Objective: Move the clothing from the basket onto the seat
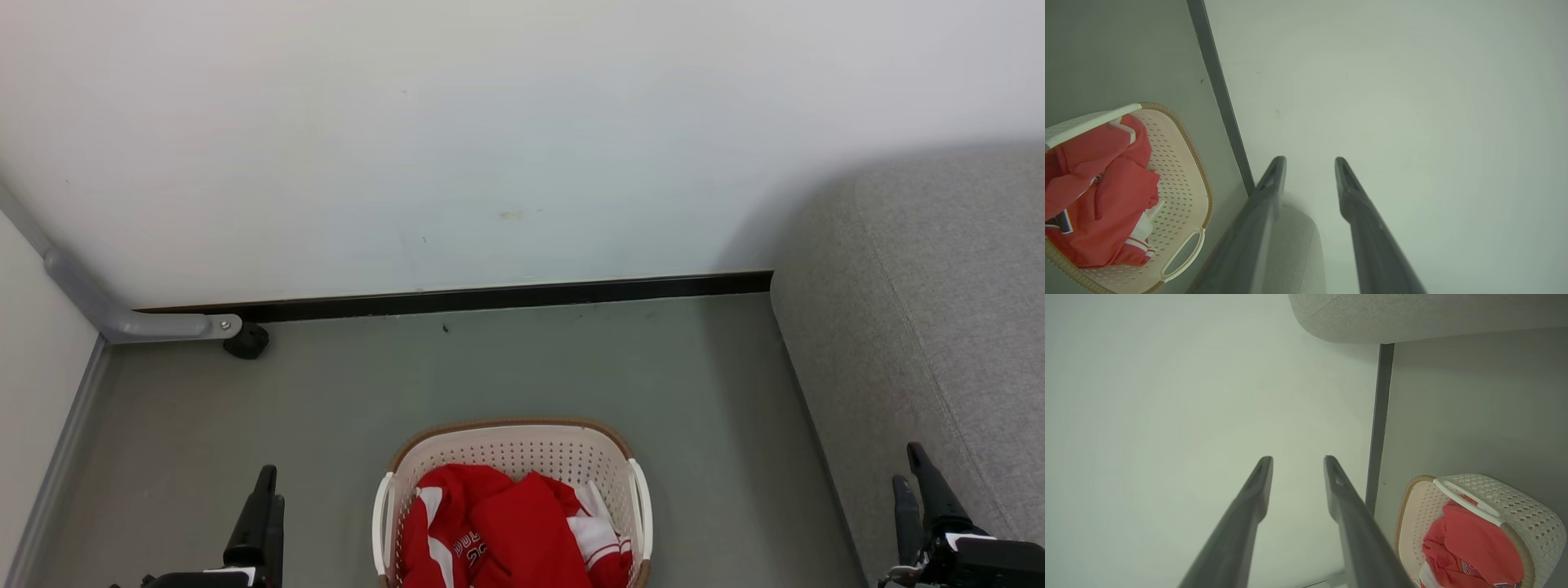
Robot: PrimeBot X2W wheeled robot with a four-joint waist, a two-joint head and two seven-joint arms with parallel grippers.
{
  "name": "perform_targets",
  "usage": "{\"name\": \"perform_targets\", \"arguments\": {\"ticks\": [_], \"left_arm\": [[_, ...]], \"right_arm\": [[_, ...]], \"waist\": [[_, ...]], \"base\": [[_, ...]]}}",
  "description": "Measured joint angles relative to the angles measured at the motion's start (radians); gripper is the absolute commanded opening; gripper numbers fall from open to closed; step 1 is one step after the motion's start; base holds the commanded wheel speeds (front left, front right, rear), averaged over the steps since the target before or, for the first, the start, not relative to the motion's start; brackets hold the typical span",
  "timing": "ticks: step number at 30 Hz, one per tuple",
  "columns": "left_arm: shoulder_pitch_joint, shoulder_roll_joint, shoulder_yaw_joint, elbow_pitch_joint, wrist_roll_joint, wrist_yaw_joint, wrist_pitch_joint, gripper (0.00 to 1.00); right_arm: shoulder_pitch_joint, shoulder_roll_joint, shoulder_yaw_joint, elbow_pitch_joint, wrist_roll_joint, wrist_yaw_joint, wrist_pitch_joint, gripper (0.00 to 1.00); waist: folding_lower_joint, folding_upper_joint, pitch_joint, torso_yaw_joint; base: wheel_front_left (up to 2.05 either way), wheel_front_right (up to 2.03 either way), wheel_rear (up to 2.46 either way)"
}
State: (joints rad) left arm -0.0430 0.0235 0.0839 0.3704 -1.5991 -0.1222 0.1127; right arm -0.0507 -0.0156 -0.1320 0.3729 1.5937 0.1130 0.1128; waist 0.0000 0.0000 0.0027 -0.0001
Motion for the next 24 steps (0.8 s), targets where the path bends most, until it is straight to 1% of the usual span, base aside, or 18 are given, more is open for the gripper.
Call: {"name": "perform_targets", "arguments": {"ticks": [13,24], "left_arm": [[-0.015,0.001,-0.005,0.007,0.003,0.000,-0.016,1.00],[-0.043,0.016,-0.035,0.014,0.060,0.000,-0.052,1.00]], "right_arm": [[-0.022,-0.004,0.028,-0.005,-0.042,0.000,-0.026,1.00],[-0.051,-0.026,0.076,-0.004,-0.137,0.000,-0.068,1.00]], "waist": [[0.0000,0.0000,0.001,-0.001],[0.0000,0.0000,0.003,0.000]], "base": [[0.00,0.00,0.00],[0.00,0.00,0.00]]}}
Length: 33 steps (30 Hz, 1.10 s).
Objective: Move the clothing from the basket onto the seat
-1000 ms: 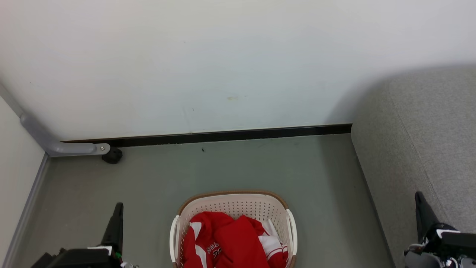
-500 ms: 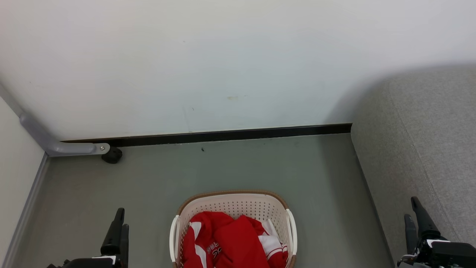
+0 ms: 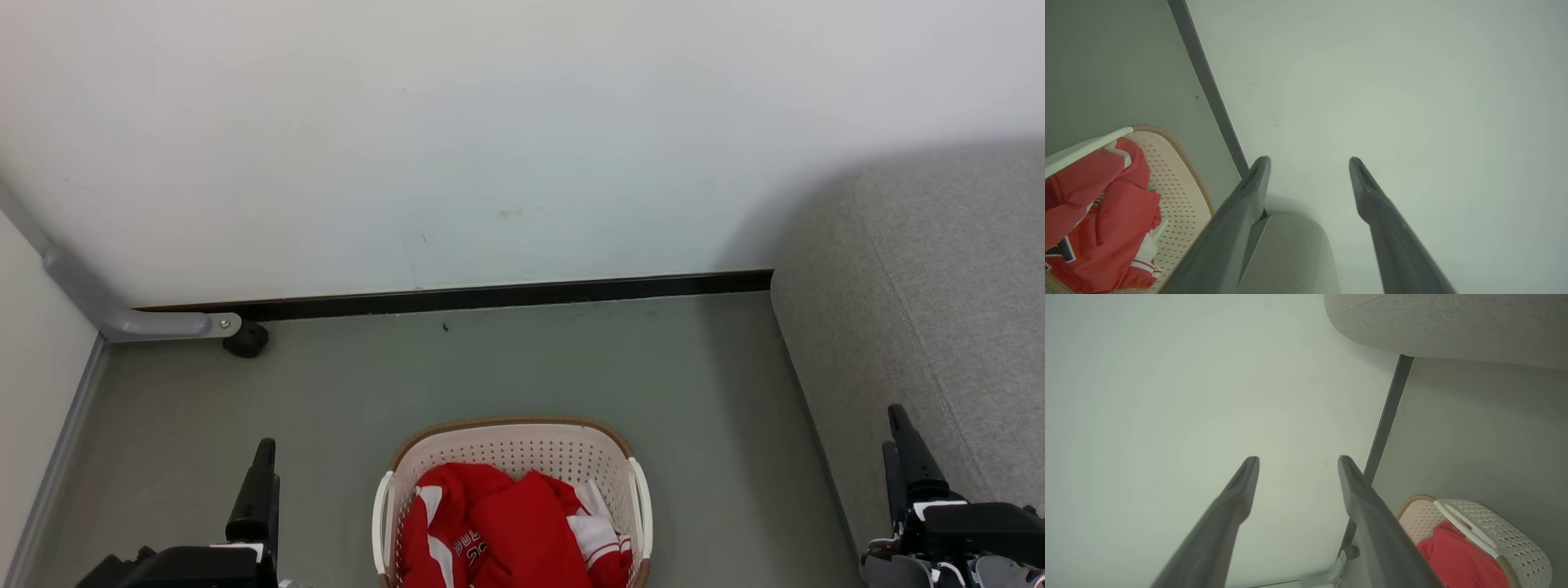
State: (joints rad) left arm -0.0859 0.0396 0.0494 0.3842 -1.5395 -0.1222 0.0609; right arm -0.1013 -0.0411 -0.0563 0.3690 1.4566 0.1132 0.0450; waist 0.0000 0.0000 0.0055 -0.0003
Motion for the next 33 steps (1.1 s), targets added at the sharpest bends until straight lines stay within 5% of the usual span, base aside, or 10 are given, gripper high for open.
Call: {"name": "perform_targets", "arguments": {"ticks": [33], "left_arm": [[-0.072,0.122,-0.234,0.050,0.371,-0.001,-0.160,1.00]], "right_arm": [[-0.116,-0.101,0.242,0.097,-0.454,-0.014,-0.138,1.00]], "waist": [[0.0000,0.0000,-0.004,0.000]], "base": [[0.00,0.00,0.00]]}}
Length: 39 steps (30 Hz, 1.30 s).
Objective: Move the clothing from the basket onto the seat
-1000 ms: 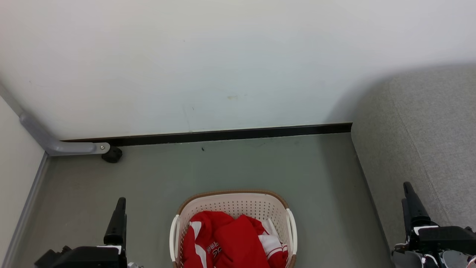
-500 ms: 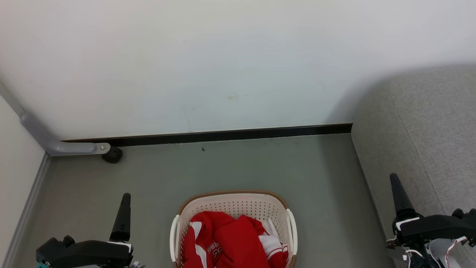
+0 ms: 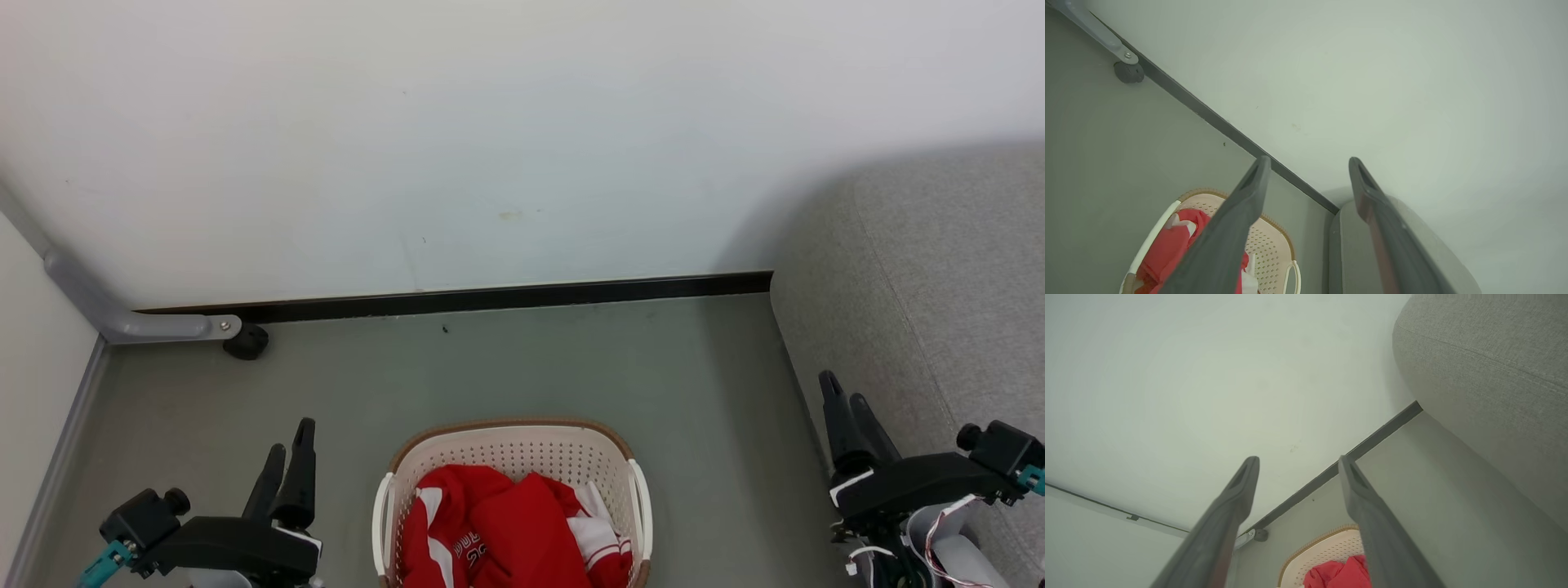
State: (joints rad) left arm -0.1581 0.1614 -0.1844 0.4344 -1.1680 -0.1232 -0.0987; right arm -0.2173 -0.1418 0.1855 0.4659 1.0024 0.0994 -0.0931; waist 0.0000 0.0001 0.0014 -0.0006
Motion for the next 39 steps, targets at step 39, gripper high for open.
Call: {"name": "perform_targets", "arguments": {"ticks": [39], "left_arm": [[-0.020,0.049,-0.091,0.037,0.638,0.010,-0.144,1.00]], "right_arm": [[-0.132,-0.095,0.227,0.142,-0.512,-0.066,-0.147,1.00]], "waist": [[0.0000,0.0000,-0.004,-0.003]], "base": [[0.00,0.00,0.00]]}}
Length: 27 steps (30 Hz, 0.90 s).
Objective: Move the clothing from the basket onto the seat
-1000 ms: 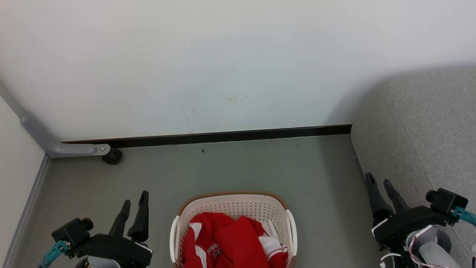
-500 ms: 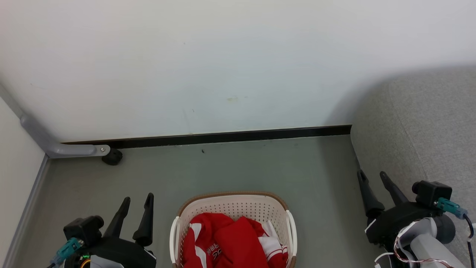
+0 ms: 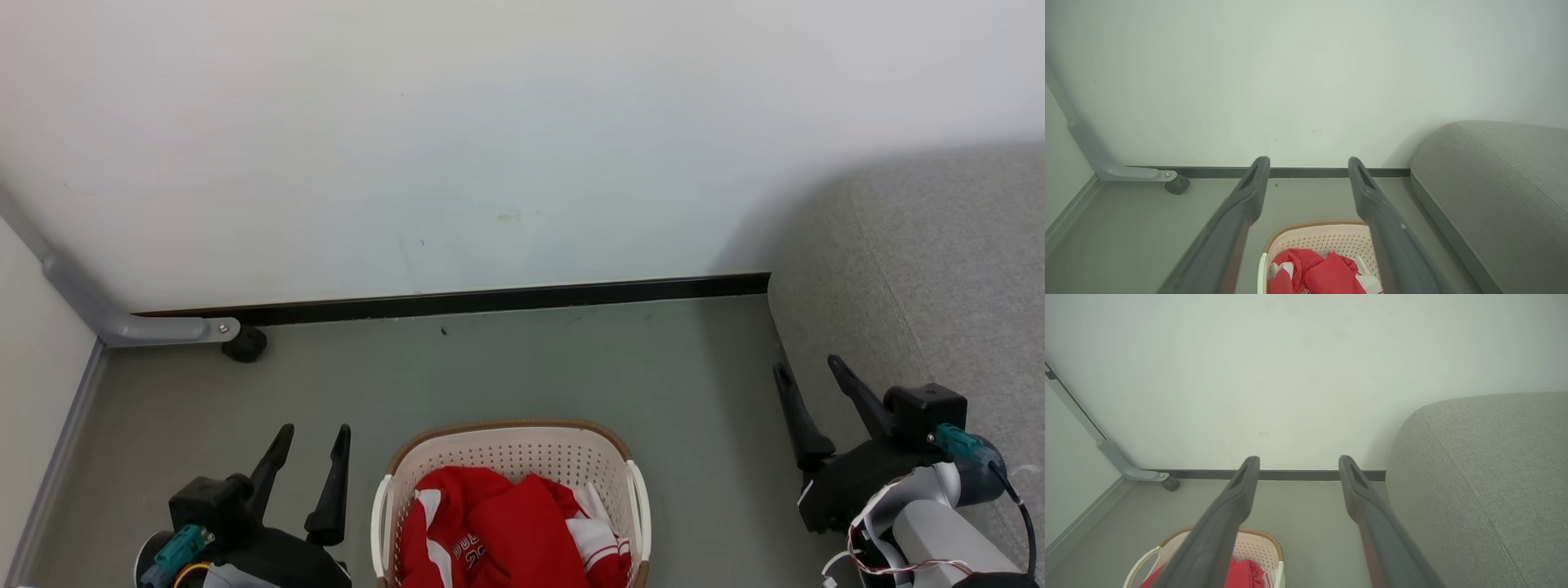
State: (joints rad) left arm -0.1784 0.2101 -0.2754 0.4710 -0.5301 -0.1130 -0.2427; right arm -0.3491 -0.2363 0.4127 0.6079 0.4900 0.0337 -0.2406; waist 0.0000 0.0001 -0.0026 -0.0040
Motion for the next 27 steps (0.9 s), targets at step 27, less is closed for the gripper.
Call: {"name": "perform_targets", "arguments": {"ticks": [27], "left_arm": [[0.004,-0.044,0.098,-0.018,0.090,0.007,-0.007,1.00]], "right_arm": [[-0.010,0.003,-0.060,-0.067,-0.041,-0.043,-0.008,1.00]], "waist": [[0.0000,0.0000,0.066,-0.004]], "base": [[0.00,0.00,0.00]]}}
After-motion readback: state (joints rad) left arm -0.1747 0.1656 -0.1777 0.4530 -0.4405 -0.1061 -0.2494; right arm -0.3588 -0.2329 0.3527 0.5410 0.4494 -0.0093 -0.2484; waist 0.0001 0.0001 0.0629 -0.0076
